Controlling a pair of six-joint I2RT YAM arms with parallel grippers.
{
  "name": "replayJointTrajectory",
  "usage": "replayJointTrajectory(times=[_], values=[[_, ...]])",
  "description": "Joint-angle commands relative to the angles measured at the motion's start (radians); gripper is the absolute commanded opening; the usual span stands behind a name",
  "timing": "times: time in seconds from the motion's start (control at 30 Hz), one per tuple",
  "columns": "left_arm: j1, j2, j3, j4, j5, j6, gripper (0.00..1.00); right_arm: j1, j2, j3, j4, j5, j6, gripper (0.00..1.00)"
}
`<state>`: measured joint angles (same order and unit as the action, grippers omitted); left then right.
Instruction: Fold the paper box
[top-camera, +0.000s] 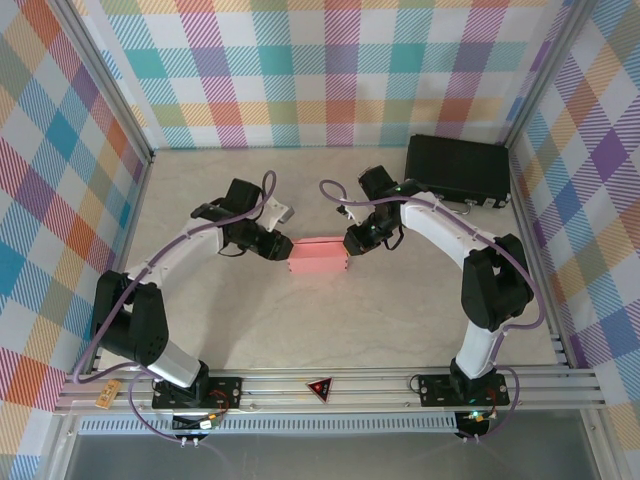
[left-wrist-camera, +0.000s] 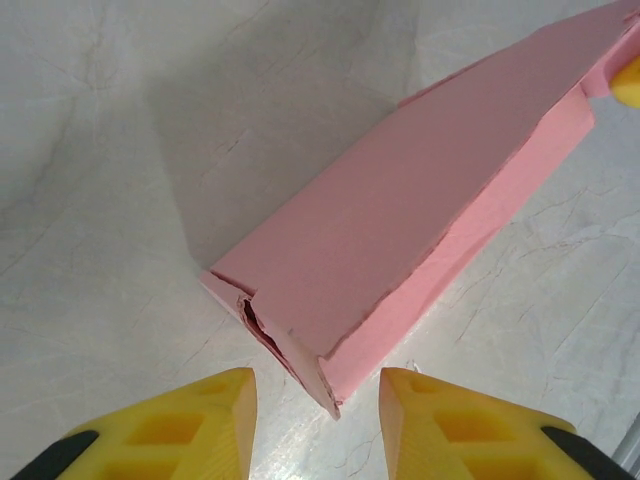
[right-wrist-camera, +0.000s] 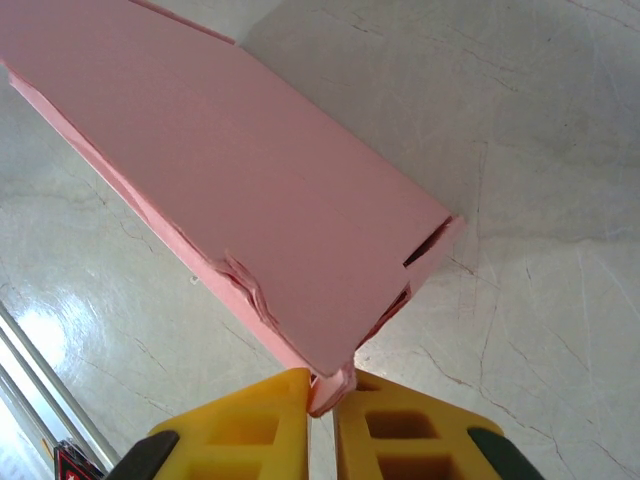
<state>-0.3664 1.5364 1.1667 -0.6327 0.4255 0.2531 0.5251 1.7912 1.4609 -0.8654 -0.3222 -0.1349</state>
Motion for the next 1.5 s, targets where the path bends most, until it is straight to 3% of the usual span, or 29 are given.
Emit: replayJointTrajectory(times=[0.0,0.4,1.03,1.2,1.27,1.47], values=[[-0.009,-0.03,-0.018,0.025,-0.002,-0.006,0.37,0.007,0.011,-0.005,-0.016,-0.011,-0.002,0.14],[-0.009,0.037,-0.001,-0.006,0.027,-0.004,0.18,0.007,0.018,-0.01,-0.014,-0.021,0.003,0.13],[-0.009,0.036,-0.03,-0.017,0.022,0.003,0.16,0.01,0.006,-0.034,-0.003,-0.038,-0.005,0.15],[-0.011,0.033,-0.035,-0.013,0.03,0.008,0.17,0.01,-0.036,-0.05,0.046,-0.044,0.0,0.27],[-0.011,0.031,-0.036,-0.013,0.031,0.008,0.17,0.01,-0.058,-0.058,0.08,-0.05,0.007,0.39],[-0.013,0.033,-0.038,-0.013,0.03,0.014,0.18,0.006,-0.115,-0.086,0.185,-0.09,0.077,0.47]])
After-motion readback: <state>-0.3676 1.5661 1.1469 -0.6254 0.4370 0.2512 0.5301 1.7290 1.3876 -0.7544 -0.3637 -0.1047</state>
